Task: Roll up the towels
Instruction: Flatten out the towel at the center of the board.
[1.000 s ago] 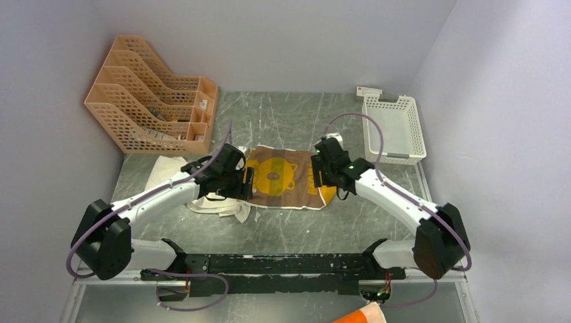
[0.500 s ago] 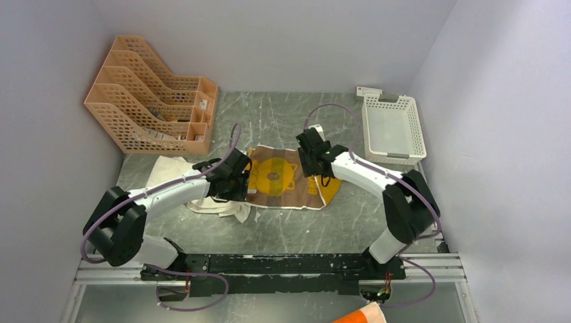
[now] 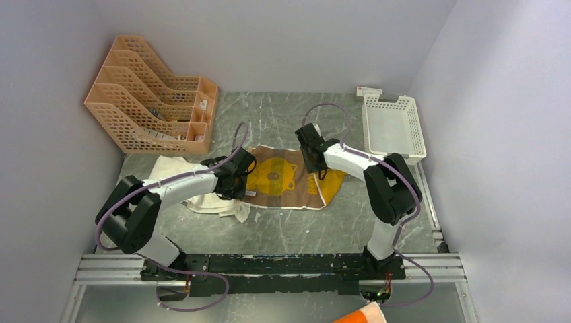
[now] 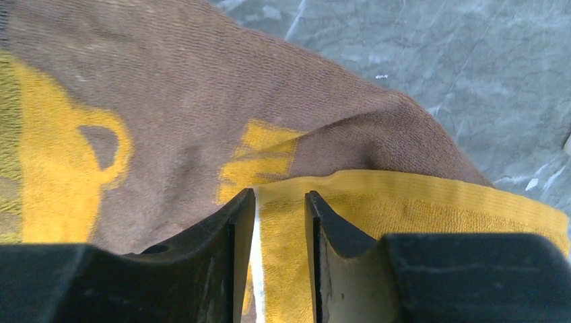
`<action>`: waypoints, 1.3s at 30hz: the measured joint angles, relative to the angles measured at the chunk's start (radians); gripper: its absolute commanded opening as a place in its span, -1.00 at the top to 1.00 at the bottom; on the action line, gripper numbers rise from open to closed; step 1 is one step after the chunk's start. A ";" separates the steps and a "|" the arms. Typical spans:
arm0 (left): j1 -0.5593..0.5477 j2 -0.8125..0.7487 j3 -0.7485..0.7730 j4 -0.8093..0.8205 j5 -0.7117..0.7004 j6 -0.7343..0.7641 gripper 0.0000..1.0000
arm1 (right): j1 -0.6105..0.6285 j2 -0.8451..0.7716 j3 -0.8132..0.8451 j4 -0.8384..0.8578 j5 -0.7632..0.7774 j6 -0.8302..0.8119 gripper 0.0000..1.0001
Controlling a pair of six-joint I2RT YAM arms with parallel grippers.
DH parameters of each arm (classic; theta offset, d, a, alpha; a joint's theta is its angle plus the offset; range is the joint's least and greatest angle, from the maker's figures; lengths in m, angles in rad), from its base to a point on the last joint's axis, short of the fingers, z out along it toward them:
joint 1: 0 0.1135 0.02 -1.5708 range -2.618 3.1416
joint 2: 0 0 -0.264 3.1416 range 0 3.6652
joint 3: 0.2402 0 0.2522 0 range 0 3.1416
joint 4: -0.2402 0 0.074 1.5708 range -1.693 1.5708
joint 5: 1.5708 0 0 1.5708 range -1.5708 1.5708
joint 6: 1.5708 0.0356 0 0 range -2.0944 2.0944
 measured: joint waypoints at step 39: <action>0.080 -0.079 0.020 -0.001 0.121 0.024 -0.03 | -0.039 -0.014 -0.074 0.076 -0.141 0.000 0.12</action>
